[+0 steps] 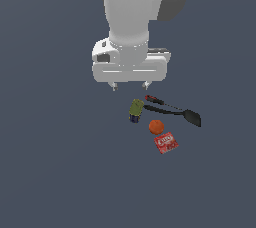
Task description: Pick up a designated object from a clutter of objects.
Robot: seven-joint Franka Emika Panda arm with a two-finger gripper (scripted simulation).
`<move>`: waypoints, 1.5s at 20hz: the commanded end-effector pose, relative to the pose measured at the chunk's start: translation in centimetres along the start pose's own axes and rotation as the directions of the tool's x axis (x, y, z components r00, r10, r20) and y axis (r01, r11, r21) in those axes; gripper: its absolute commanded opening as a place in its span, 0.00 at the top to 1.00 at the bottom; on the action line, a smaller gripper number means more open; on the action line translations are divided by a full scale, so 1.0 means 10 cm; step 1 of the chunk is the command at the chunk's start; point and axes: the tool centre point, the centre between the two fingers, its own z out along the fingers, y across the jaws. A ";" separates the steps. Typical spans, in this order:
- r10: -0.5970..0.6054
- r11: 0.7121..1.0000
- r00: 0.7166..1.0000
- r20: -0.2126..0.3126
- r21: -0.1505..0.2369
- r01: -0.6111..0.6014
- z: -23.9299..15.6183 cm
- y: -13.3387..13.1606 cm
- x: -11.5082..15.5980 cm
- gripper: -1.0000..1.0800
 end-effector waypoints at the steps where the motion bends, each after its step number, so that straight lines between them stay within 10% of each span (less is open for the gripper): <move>1: 0.000 1.000 1.000 0.000 0.000 0.000 0.00 0.00 0.00 0.04; 30: 0.075 0.997 0.997 -0.023 0.001 -0.075 0.34 -0.41 0.16 0.04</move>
